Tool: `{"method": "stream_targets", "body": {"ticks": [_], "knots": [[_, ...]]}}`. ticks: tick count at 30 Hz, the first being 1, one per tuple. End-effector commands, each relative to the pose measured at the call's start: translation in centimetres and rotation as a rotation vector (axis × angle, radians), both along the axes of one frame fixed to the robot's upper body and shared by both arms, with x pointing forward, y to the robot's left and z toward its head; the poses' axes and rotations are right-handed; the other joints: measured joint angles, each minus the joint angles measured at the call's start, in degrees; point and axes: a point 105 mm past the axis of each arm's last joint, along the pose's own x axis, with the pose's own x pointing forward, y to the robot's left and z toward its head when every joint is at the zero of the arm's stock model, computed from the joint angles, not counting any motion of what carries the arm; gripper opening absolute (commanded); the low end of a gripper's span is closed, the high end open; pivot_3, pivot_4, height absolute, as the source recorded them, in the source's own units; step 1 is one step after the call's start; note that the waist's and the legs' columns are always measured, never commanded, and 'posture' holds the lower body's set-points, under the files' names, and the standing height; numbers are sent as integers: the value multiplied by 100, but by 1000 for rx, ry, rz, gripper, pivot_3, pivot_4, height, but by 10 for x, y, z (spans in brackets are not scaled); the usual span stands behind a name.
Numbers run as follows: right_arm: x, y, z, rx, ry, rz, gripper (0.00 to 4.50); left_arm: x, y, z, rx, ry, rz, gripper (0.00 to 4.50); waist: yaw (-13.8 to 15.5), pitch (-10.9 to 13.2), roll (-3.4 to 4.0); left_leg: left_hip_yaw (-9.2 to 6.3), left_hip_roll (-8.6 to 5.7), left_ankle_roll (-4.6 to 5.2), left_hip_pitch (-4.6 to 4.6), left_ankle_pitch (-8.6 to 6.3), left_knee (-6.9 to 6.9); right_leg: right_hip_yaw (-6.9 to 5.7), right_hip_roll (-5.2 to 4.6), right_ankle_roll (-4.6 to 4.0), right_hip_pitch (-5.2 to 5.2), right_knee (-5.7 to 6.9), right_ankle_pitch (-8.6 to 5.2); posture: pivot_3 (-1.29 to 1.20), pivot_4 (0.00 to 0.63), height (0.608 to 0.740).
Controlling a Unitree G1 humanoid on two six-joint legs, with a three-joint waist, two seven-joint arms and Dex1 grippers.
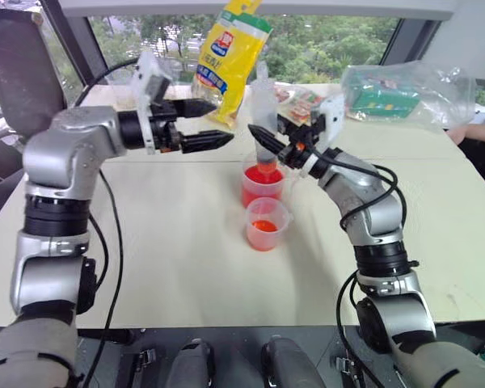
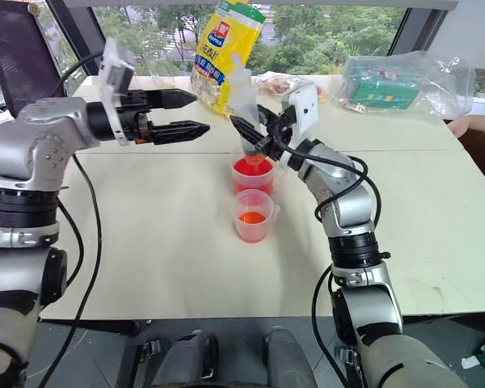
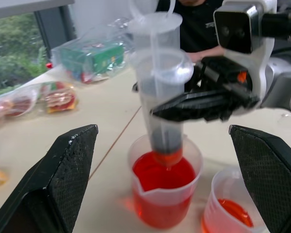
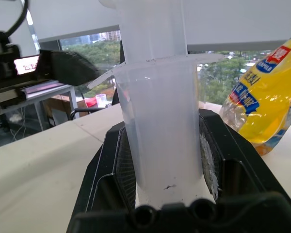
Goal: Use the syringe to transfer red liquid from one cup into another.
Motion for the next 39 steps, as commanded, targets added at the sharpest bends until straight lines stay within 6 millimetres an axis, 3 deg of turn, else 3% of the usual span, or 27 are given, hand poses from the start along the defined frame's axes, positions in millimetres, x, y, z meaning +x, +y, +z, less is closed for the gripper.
{"method": "stream_targets", "body": {"ticks": [1,5,10,17,20,36,39], "knots": [[-26,-4,46,51,-118,83,1413,-8,9,17,-21,-60,17,4469,7,0,0,0,0,0,0,0,0,0,-1,0,0,-1,0,0,150,740],[-50,-8,58,73,-76,199,1413,-11,13,22,-25,-62,24,4469,13,0,0,0,0,1,-1,-1,0,-1,-2,0,1,-1,0,0,150,740],[-79,-8,44,58,29,324,1413,-16,9,27,-36,-62,-1,4469,5,0,0,-1,1,3,-1,-2,0,-1,-2,0,2,-2,0,0,150,740],[-74,-5,-9,11,111,250,1413,-19,-7,36,-114,-38,-63,4469,0,0,0,-2,-1,4,-1,-2,3,0,1,0,4,-2,0,0,150,740],[-73,-4,-21,-4,120,231,1413,-21,-14,36,-117,-32,-85,4469,0,0,0,-3,0,4,0,-2,2,-1,4,0,4,-2,0,0,150,740],[-79,2,-25,-23,104,238,1413,-12,-49,22,-116,9,-176,4469,21,0,0,-3,-2,3,-1,-1,4,-1,4,0,6,-4,0,0,150,740],[-80,2,-23,-23,98,239,1413,-10,-58,18,-111,9,-197,3580,8,0,0,-3,-1,3,0,-1,3,-1,6,0,5,-4,0,0,150,740]]}}
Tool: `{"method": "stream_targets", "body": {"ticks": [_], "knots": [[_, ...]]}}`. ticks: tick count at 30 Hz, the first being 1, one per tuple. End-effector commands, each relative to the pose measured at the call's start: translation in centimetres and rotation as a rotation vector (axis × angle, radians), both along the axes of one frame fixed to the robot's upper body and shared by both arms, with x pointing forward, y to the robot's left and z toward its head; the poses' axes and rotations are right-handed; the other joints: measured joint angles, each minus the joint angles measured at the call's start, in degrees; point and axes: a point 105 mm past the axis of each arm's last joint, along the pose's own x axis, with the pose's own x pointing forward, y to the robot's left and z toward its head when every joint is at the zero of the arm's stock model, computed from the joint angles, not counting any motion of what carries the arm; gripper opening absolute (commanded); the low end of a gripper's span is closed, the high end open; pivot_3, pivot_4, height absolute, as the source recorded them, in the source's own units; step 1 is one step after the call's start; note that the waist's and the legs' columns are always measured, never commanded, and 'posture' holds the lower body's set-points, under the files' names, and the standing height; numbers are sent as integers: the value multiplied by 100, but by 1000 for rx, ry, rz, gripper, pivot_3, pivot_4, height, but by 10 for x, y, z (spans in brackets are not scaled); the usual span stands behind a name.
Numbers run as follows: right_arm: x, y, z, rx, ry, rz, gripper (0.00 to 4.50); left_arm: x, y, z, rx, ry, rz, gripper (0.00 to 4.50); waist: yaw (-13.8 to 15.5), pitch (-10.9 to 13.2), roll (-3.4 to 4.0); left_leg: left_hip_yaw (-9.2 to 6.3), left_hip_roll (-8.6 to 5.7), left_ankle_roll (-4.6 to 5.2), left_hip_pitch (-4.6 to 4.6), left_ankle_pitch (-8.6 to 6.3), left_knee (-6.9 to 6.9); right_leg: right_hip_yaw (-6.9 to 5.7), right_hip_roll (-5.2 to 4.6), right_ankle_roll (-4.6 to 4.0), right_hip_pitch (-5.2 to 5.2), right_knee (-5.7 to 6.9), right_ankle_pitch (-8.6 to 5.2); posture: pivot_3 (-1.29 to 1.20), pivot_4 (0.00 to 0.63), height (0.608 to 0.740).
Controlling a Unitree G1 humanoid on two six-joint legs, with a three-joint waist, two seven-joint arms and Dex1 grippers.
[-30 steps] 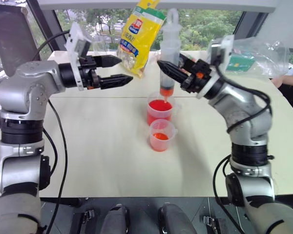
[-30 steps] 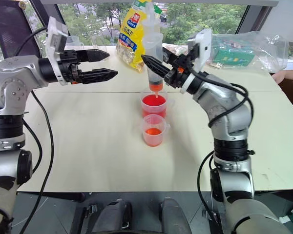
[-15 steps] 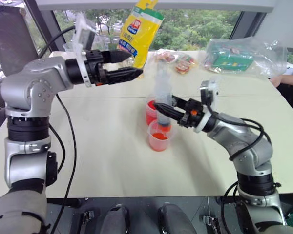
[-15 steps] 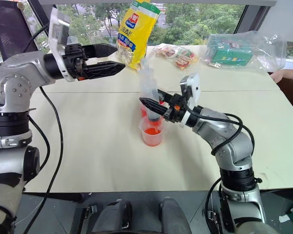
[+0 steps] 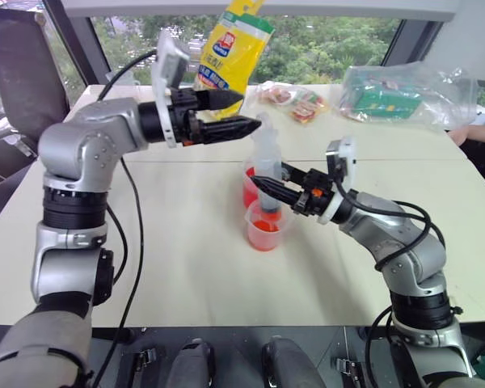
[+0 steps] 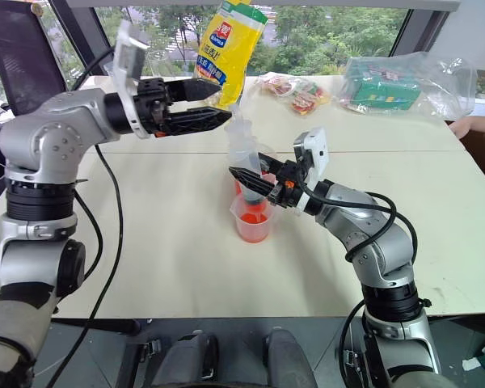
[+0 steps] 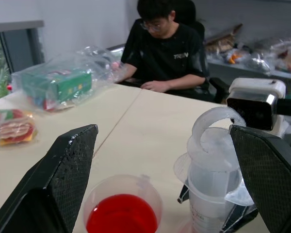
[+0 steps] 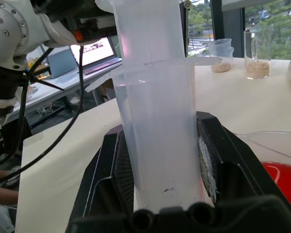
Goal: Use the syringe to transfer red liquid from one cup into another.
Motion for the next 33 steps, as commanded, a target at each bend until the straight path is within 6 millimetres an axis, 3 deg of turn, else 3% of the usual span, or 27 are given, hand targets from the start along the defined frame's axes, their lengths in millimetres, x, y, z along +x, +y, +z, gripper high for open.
{"method": "stream_targets", "body": {"ticks": [1,7,13,33], "knots": [[-9,4,17,13,-84,19,1413,-3,-9,11,-6,-59,-31,3162,-6,0,0,0,1,0,0,0,0,0,1,0,0,0,0,0,150,740],[-9,4,19,11,-90,18,1413,-9,-19,10,-9,-52,-92,22,-2,0,0,0,0,0,0,0,0,0,0,0,0,0,0,0,150,740],[-8,6,26,27,-106,21,1413,-26,-24,1,39,-30,-191,22,-7,0,0,0,1,0,0,0,0,1,2,0,0,0,0,0,150,740],[-5,6,59,68,-174,21,1413,-38,-33,-25,69,10,-222,22,-2,0,0,-1,1,0,0,0,0,0,-1,0,1,0,0,0,150,740]]}}
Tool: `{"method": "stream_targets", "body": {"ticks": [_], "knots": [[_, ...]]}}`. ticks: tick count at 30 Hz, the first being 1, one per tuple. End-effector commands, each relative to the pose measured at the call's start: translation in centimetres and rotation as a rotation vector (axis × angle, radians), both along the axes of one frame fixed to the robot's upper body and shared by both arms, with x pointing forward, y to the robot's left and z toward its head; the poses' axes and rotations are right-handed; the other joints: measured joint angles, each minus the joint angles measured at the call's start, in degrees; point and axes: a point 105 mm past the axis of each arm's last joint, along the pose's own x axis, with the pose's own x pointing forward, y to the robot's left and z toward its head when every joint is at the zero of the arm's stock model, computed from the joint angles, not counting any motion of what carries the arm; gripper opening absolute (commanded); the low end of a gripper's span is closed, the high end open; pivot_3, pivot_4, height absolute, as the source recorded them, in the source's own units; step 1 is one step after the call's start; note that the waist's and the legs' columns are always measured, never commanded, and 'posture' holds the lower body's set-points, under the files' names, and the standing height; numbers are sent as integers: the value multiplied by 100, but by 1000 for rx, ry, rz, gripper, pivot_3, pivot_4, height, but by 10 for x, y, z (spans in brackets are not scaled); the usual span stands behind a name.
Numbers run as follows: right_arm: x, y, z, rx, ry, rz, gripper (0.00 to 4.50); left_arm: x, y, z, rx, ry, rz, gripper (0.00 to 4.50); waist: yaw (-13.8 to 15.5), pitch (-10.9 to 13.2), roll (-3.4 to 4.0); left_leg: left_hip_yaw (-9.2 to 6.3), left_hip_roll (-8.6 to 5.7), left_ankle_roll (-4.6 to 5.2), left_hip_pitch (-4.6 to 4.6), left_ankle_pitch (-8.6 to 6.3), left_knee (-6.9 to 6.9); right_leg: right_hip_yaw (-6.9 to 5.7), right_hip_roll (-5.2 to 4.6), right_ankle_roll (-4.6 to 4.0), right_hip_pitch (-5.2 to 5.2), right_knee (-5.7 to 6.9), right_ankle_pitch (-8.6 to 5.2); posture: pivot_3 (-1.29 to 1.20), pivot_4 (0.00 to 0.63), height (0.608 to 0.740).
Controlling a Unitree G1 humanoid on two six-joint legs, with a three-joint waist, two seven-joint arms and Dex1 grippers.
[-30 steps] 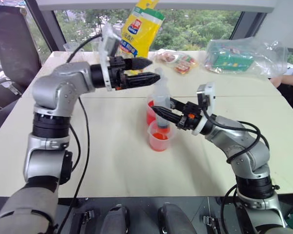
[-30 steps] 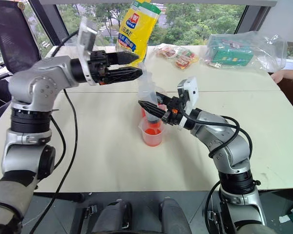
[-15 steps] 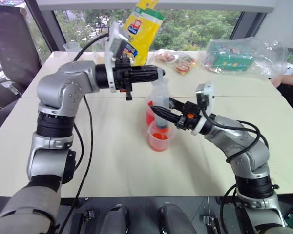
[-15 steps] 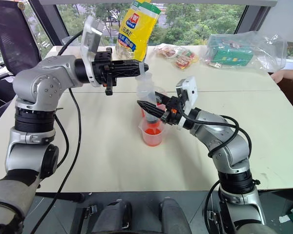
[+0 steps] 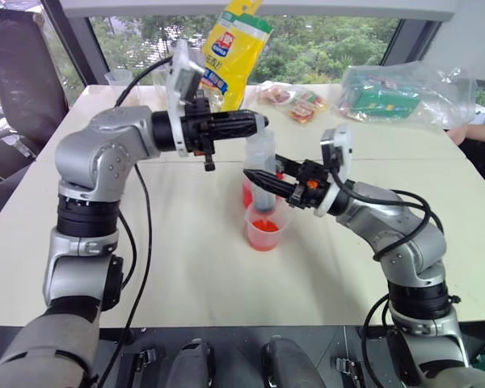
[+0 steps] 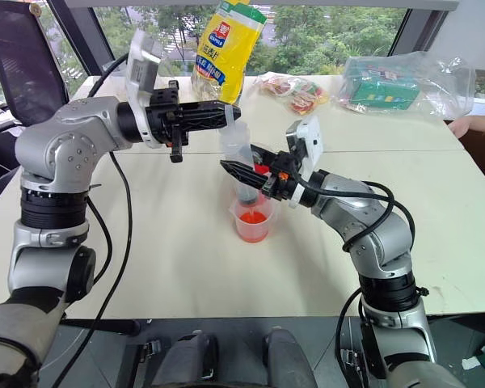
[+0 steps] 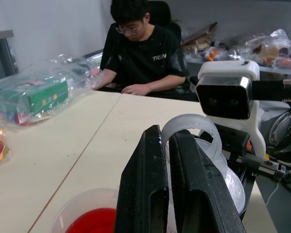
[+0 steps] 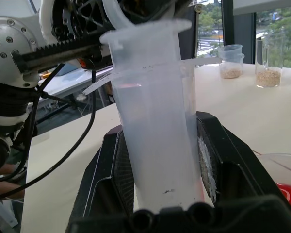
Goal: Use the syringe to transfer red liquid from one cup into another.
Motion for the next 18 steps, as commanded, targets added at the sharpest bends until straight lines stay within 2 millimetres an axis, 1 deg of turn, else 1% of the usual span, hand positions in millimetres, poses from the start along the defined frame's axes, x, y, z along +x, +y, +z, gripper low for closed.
{"method": "stream_targets", "body": {"ticks": [1,7,10,11,14,16,18], "knots": [[-6,-4,42,80,-149,-11,1413,-19,-22,-20,65,47,-131,22,1,0,0,0,0,0,0,0,0,0,0,0,0,0,0,0,150,740],[-6,-5,43,73,-146,-8,1413,-21,-24,-22,68,47,-136,22,1,0,0,0,0,0,0,0,0,0,0,0,0,0,0,0,150,740],[-6,-4,35,57,-121,-2,1413,-18,-21,-14,49,15,-114,22,0,0,0,0,0,0,0,0,0,0,0,0,0,0,0,0,150,740],[-6,-3,30,49,-104,3,1413,-15,-18,-8,37,6,-95,22,0,0,0,0,0,0,0,0,0,0,0,0,0,0,0,0,150,740],[-6,0,18,34,-67,14,1413,-11,-7,9,-1,-3,-57,953,1,0,0,0,0,0,0,0,0,0,1,0,0,0,0,0,150,740],[-6,0,15,31,-57,16,1413,-10,-2,14,-4,-13,-37,1905,-7,0,0,0,0,0,0,0,0,0,1,0,0,-1,0,0,150,740],[-6,0,12,29,-42,18,1413,-8,10,20,-7,-32,3,2891,-21,0,0,0,1,0,0,0,-1,0,2,0,0,-1,0,0,150,740]]}}
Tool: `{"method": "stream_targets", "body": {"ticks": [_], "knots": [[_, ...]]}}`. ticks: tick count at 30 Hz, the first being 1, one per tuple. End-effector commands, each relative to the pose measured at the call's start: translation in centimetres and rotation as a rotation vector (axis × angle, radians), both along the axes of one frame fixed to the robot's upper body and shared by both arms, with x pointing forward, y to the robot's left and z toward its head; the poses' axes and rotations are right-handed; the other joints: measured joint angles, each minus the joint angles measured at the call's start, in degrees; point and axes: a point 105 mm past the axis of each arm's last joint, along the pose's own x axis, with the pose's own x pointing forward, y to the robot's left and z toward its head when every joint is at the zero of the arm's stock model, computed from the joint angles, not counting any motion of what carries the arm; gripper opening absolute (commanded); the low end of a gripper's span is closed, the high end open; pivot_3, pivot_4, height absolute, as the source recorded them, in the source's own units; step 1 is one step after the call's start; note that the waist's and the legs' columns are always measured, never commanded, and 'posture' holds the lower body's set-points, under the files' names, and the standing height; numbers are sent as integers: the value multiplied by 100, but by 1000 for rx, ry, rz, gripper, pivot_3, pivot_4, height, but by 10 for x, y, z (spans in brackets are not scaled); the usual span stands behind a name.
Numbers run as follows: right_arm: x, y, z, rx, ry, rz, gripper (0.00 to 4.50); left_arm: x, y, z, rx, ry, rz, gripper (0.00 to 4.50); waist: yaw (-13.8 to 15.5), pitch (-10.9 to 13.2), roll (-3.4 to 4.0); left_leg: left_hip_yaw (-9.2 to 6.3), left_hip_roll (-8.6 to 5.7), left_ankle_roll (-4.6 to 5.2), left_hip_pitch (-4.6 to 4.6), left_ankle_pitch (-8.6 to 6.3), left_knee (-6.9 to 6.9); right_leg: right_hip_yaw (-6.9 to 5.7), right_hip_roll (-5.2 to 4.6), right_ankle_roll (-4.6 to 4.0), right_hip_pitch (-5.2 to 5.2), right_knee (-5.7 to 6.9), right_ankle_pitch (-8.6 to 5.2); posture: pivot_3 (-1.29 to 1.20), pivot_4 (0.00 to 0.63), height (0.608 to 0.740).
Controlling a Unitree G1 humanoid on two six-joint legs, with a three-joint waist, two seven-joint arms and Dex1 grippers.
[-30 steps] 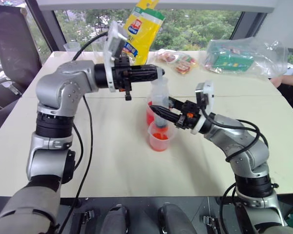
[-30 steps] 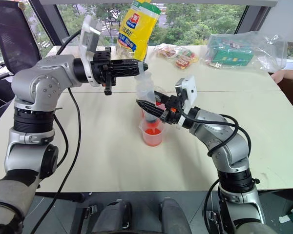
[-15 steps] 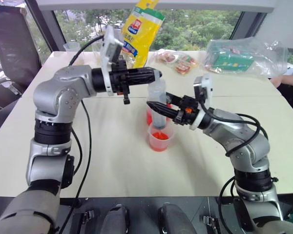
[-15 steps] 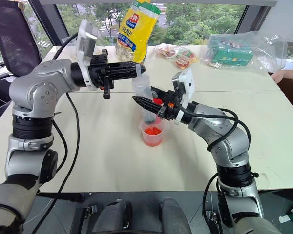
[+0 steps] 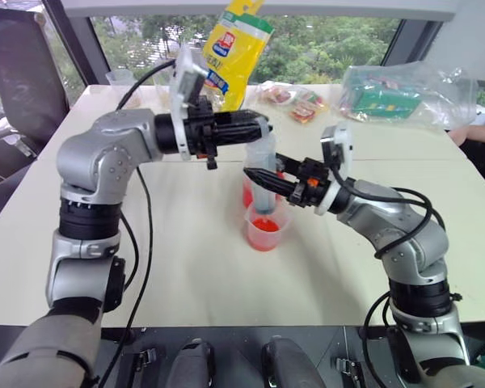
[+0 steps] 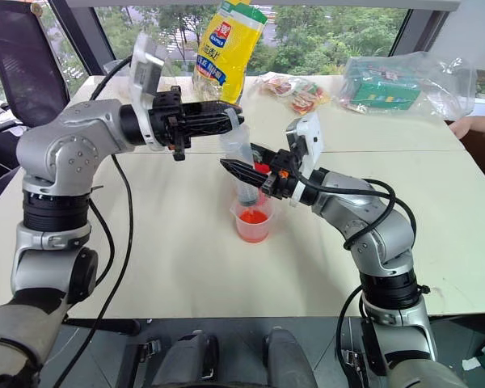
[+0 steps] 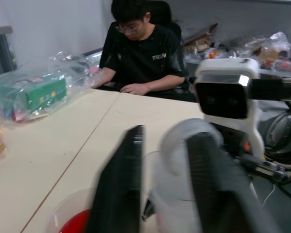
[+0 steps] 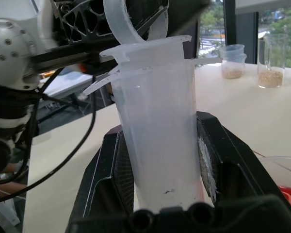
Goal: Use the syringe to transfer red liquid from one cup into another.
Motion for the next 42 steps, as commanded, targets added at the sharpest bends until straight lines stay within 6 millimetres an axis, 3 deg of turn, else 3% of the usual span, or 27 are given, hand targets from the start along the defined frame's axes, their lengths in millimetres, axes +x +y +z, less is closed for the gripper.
{"method": "stream_targets", "body": {"ticks": [1,3,9,15,19,21,24,29,36,42], "knots": [[-3,-2,10,30,-37,1,1413,-10,9,16,-9,-53,-17,3391,-1,0,0,0,1,0,0,0,-1,0,1,0,0,0,0,0,150,740],[-2,-3,9,26,-34,0,1413,-10,22,22,-12,-57,13,4297,2,0,0,-1,1,0,0,0,-1,0,0,0,0,0,0,0,150,740],[1,-8,15,19,-45,-11,1413,-14,52,20,19,-53,92,4297,4,0,0,-1,0,0,0,0,-1,0,-2,0,0,-1,0,0,150,740],[11,-17,45,30,-36,-47,1413,-18,63,8,30,-23,134,4297,13,0,0,0,-1,0,0,0,0,0,-6,0,0,0,0,0,150,740],[46,-42,80,104,165,-201,1413,-19,68,-1,34,-8,167,4297,-1,1,1,1,-1,0,0,0,-1,-1,-10,-1,-1,1,0,0,150,740],[64,-56,82,83,268,-311,1413,-20,69,-5,38,-3,176,4297,6,1,1,1,0,0,0,0,-3,-1,-12,-1,-2,2,0,0,150,740],[92,-89,57,-107,445,-561,1413,-22,69,-13,50,4,184,4297,19,0,0,0,0,1,-1,0,-10,-1,-11,-3,-4,-8,-1,0,150,740],[104,-107,7,-337,634,-675,1413,-26,67,-21,52,9,187,4297,-3,0,0,9,-2,17,-11,-9,-15,3,-13,-2,-1,-42,0,0,150,740],[105,-130,-54,-533,856,-766,1413,-35,66,-25,35,17,198,4297,3,0,0,15,1,20,-45,-11,-19,7,-11,-1,-34,-45,0,0,150,740],[105,-137,-79,-593,919,-777,1413,-40,67,-28,17,20,214,4297,1,0,0,15,-1,20,-46,-11,-11,6,-12,1,-33,-44,1,0,150,740]]}}
